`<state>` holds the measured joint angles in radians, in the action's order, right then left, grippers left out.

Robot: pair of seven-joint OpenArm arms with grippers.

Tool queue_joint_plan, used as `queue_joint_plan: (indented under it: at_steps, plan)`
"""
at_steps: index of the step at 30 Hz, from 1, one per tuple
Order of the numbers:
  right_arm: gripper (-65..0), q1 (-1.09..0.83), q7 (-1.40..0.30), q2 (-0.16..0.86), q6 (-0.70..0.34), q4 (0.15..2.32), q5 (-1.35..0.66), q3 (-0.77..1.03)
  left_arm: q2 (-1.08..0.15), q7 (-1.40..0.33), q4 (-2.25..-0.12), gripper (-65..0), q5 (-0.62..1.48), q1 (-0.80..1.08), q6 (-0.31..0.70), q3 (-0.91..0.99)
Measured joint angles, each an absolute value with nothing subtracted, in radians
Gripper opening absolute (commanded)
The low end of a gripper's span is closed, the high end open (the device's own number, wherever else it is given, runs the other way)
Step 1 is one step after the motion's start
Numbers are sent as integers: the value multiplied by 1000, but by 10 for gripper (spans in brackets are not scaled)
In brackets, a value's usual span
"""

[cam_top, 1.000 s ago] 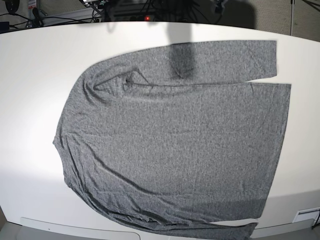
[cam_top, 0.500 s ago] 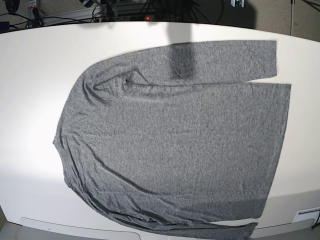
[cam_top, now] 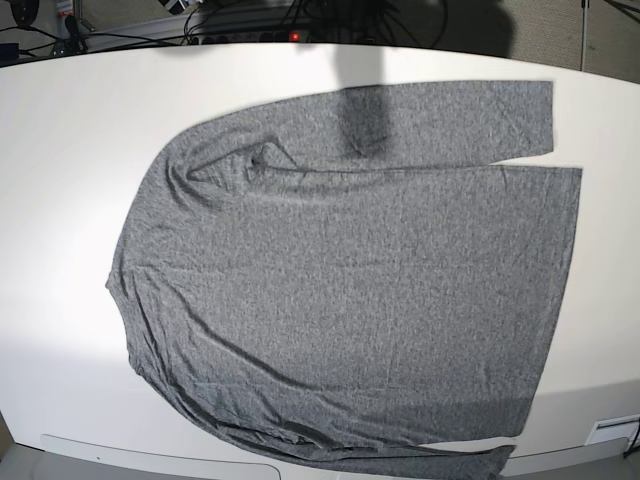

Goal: Fold the T-shirt properly

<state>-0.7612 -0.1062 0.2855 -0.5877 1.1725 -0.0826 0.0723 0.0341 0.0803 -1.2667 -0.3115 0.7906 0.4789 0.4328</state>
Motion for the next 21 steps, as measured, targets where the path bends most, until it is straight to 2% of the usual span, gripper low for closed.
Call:
queue_joint_plan:
  at_steps: [10, 14, 21]
  plan:
    - [-535, -1023, -174, 427, -611, 1535, -82, 72, 23, 53, -1695, -441, -350, 982, 556, 432]
    - [-535, -1116, -245, 493, -607, 1706, -81, 77, -37, 60, -1805, -441, -347, 1025, 579, 431]
    - [-535, -1184, -360, 591, -536, 1974, -80, 77, -174, 56, -1908, -441, -350, 1044, 580, 431]
